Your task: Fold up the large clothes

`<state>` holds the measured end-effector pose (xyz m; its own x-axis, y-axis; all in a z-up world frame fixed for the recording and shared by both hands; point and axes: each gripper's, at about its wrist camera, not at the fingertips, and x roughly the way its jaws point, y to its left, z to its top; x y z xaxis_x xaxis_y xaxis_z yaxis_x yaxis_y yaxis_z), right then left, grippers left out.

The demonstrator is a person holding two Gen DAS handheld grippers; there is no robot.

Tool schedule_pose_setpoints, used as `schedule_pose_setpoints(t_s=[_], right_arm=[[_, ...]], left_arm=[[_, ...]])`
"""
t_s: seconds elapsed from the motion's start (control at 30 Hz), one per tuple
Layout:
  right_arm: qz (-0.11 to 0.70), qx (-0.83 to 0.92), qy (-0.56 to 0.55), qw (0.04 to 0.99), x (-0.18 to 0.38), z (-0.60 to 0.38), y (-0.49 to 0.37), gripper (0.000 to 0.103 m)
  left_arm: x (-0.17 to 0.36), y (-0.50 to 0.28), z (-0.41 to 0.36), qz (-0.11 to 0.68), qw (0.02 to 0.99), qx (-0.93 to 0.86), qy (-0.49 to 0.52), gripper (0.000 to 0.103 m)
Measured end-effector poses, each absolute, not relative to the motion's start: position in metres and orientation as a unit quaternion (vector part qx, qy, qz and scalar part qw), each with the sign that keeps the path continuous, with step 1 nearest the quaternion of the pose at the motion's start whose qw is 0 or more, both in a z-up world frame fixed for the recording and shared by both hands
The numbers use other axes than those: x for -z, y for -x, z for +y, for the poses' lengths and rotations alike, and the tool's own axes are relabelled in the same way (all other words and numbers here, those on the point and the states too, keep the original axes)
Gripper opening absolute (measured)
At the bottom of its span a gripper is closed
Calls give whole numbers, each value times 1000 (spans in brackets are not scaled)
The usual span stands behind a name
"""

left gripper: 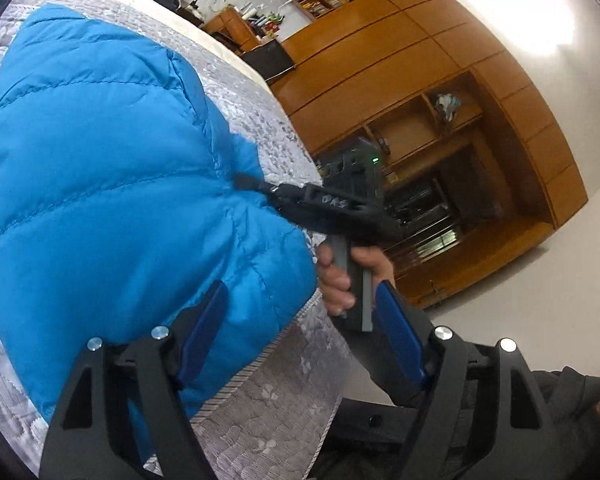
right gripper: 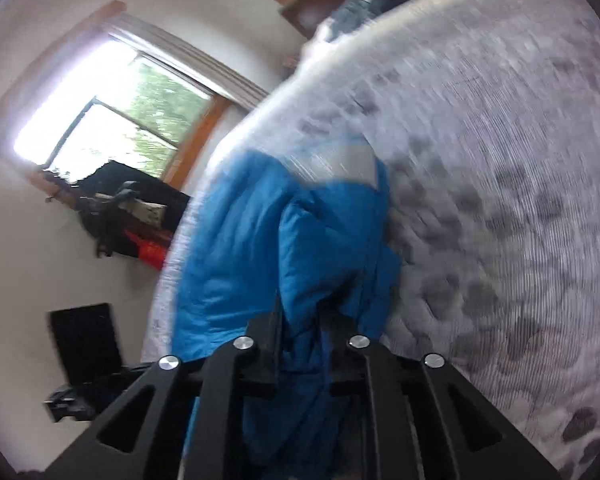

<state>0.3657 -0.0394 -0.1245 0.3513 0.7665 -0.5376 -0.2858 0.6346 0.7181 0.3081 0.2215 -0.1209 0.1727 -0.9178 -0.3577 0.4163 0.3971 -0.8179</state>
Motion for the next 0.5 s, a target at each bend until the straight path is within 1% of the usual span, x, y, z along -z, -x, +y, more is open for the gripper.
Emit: schedule_pose_setpoints(t_s=[0.07, 0.1, 0.13, 0.17, 0.2, 0.27, 0.3, 0.33, 0.37, 0.4, 0.43, 0.5], right_arm=[[443, -349, -256, 786, 99, -41, -376, 37], [451, -355, -252, 779, 89, -39, -388, 56], [458, -350, -239, 781, 80, -34, -401, 58], [464, -347, -224, 783, 76, -27, -411, 59], [487, -356, -206, 771, 75, -15, -426, 63], [535, -368, -188, 737, 85, 8, -448, 63], [554, -374, -174, 723, 91, 17, -452, 56], [573, -376, -156, 712, 100, 27, -452, 36], [578, -374, -139, 712, 102, 32, -451, 30], [575, -375, -126, 716, 105, 32, -447, 14], [567, -375, -137, 720, 105, 26, -442, 8], [540, -368, -169, 738, 108, 3, -430, 7]], left_arm=[[126, -307, 225, 443, 711, 467, 282, 77], [129, -307, 229, 444, 710, 467, 283, 77], [129, -309, 229, 445, 710, 466, 284, 77], [132, -308, 229, 446, 710, 465, 283, 77], [132, -308, 229, 447, 711, 465, 280, 77], [132, -308, 226, 448, 714, 463, 275, 77], [133, -306, 229, 448, 714, 462, 276, 77], [132, -306, 230, 448, 714, 461, 278, 77], [132, -307, 231, 449, 712, 461, 280, 77], [129, -307, 234, 450, 709, 465, 282, 77], [125, -305, 233, 448, 704, 469, 289, 76], [106, -311, 246, 424, 708, 476, 304, 76]])
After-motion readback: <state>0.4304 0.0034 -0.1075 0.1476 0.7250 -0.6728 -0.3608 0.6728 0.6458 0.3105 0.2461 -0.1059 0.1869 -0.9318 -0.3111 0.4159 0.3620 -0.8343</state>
